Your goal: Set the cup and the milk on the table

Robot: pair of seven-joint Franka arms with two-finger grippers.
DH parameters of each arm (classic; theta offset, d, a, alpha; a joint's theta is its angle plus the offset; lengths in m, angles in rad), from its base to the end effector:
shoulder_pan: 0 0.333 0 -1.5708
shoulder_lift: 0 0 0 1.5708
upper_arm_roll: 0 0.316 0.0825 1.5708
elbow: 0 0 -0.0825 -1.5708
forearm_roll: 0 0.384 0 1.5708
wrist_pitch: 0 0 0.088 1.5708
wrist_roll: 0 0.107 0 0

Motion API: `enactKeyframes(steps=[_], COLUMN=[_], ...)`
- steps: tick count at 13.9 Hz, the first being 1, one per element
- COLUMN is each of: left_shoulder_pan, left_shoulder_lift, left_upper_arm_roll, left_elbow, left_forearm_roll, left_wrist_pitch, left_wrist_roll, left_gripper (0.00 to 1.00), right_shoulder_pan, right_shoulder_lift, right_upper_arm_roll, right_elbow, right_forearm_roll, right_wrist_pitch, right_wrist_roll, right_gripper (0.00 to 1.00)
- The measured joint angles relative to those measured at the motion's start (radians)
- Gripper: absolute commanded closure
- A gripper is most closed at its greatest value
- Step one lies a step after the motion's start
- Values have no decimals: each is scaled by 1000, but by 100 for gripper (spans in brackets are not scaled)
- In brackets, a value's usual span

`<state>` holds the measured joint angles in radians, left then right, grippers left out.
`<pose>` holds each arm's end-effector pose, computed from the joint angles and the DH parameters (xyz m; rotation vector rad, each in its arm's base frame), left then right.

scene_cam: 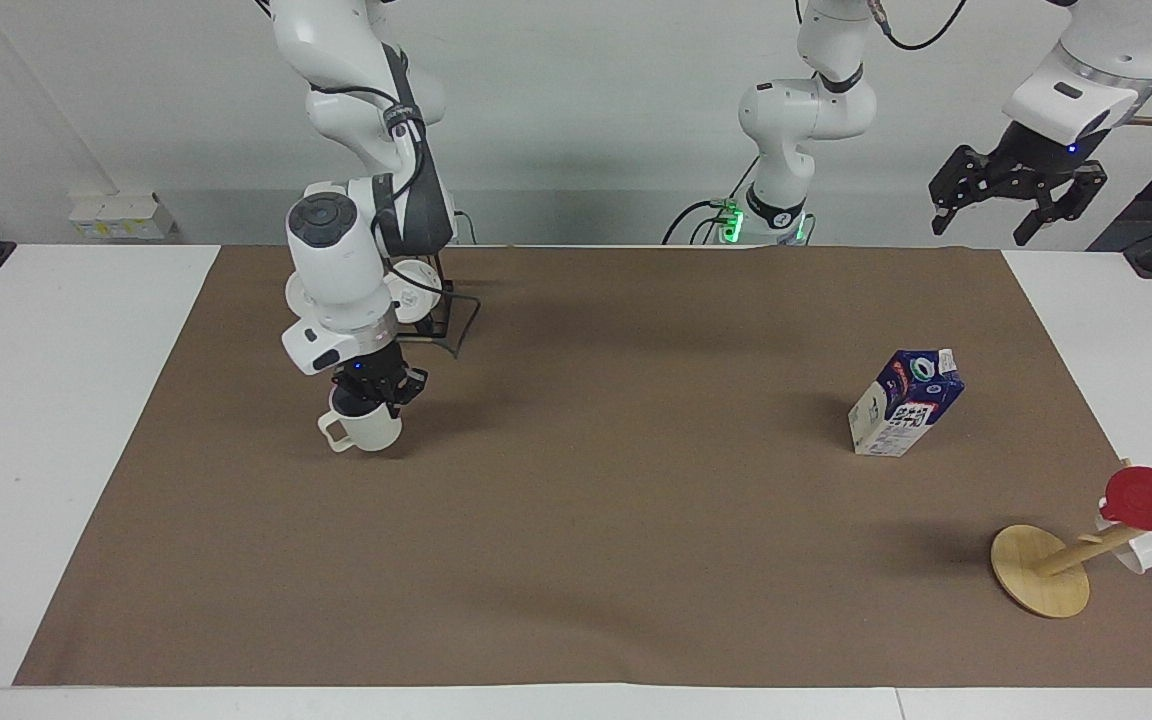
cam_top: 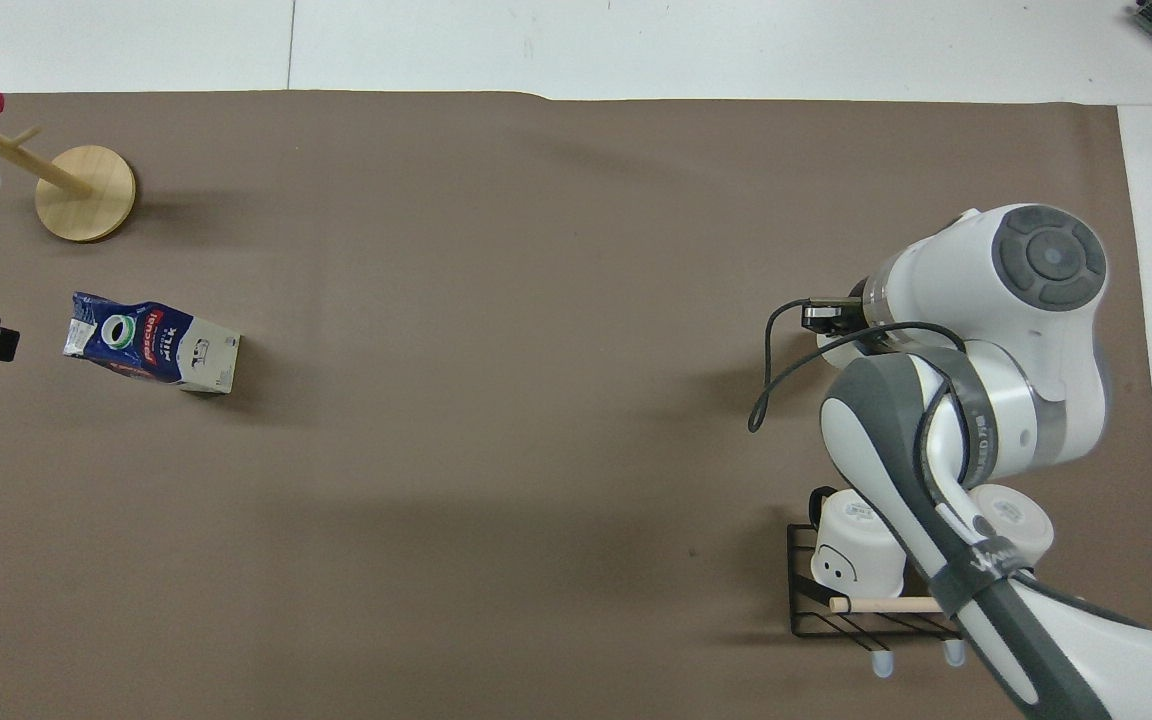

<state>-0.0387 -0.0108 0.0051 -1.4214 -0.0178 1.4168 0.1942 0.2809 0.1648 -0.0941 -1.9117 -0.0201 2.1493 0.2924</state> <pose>0.5333 -0.0200 0.6861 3.1038 -0.3594 0.0119 0.5939 0.1135 0.4175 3.1215 -0.1459 0.1236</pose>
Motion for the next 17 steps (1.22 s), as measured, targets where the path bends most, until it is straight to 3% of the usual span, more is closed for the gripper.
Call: enactKeyframes(steps=[4,10,17], left_shoulder_pan=[0,0,0], left_shoulder_lift=[0,0,0], left_upper_arm_roll=[0,0,0], left_elbow=[0,0,0], left_forearm_roll=[0,0,0], left_wrist_pitch=[0,0,0], left_wrist_roll=[0,0,0], left_gripper=[0,0,0], right_shoulder_pan=[90,227,410], right_shoulder_lift=[22,59,221], right_upper_arm_roll=[2,6,7], right_elbow=[106,131,158], right_forearm_roll=[0,1,-1], right_wrist_pitch=[-67,-64,83], right_wrist_roll=[76,246,458], right_gripper=[100,100,100])
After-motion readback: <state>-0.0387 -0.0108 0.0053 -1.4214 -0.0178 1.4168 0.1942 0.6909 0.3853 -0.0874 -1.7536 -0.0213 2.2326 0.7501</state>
